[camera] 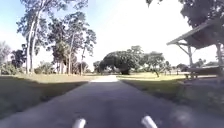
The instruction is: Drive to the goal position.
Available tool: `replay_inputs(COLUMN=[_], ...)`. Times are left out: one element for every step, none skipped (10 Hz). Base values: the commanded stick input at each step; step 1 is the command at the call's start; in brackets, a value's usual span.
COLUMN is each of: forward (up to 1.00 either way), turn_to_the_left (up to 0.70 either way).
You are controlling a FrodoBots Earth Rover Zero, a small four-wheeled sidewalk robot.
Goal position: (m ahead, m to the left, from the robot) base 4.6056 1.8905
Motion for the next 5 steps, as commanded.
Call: replay_inputs(forward=[0.70,0.70,0.70,0.70,0.70], turn_to_the_left=[0.00,0.00,0.35,0.35,0.35])
